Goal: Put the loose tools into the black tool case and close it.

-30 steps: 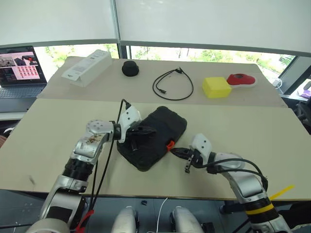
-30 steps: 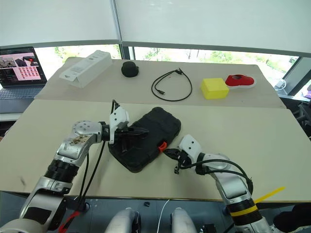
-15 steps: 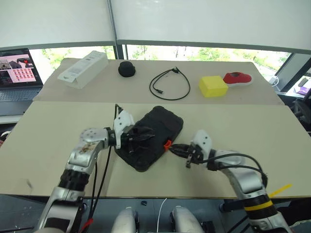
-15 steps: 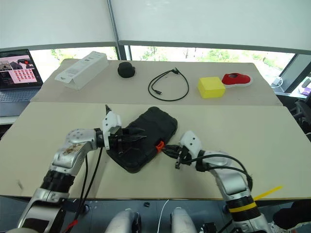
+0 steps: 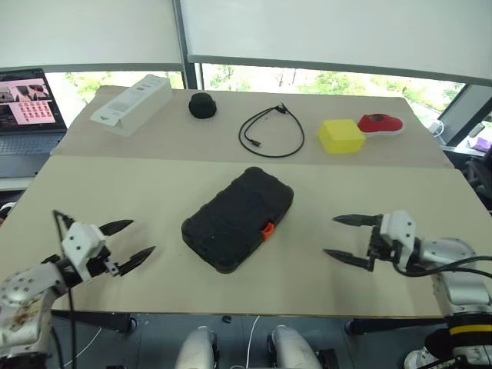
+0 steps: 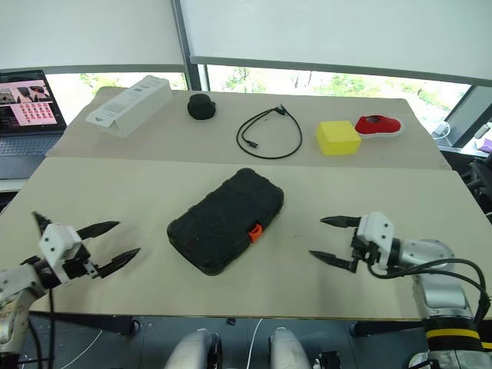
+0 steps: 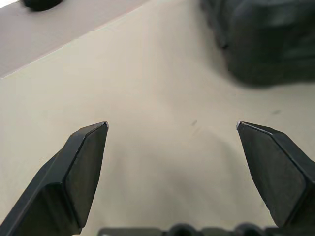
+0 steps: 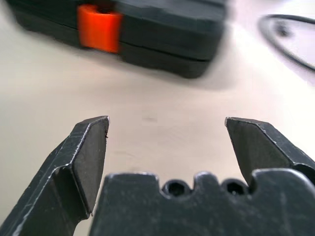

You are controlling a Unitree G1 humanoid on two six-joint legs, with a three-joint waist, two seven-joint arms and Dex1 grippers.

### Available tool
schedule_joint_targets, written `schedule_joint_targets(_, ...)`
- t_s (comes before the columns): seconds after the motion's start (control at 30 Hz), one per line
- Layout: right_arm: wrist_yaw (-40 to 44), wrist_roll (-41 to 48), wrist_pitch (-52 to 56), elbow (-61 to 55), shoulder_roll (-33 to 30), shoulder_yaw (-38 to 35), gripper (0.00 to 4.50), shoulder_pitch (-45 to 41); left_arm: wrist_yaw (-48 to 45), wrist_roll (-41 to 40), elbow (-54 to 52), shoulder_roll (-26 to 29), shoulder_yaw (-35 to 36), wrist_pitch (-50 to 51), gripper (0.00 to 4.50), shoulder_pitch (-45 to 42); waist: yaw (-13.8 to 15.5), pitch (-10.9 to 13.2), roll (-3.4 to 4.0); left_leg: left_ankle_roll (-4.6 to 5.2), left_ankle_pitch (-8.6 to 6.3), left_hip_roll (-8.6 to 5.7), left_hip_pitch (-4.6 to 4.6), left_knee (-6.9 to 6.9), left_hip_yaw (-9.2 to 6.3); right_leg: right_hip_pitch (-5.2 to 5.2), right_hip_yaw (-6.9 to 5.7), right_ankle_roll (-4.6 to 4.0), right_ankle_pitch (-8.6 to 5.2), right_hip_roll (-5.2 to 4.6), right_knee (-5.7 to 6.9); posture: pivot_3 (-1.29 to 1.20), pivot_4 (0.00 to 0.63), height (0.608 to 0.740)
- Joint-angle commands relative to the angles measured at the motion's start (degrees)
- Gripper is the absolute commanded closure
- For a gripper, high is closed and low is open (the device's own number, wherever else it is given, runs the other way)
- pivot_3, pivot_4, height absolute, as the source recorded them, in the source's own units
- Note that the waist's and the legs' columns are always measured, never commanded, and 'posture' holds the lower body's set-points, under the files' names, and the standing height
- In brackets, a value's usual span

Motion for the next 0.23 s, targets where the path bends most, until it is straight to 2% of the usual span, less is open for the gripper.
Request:
schedule_joint_targets(0.03,1.3,0.15,-4.64,3.63,-0.36,-1.18,0.08,-2.22,2.89,0.29,-3.07,-1.29,0.51,-1.39,0.0,1.84,0.28,0.0,0.01,0.0,0.0,0.0,0.0,0.0,0.01,-0.02,0.0,0.0,0.0,0.0,0.0,0.0,0.15,0.74)
schedule_joint_targets(0.23,0.58,-0.74,-7.4,7.91,0.65,-0.3,0.08,-4.7,5.02,-0.53,-4.52,-1.77,-0.38,-0.95,0.0,1.96,0.65,0.01,0.0,-0.01,-0.01,0.02,-0.23,-0.03,0.0,-0.22,-0.03,-0.03,0.01,0.01,0.02,0.0,0.15,0.74)
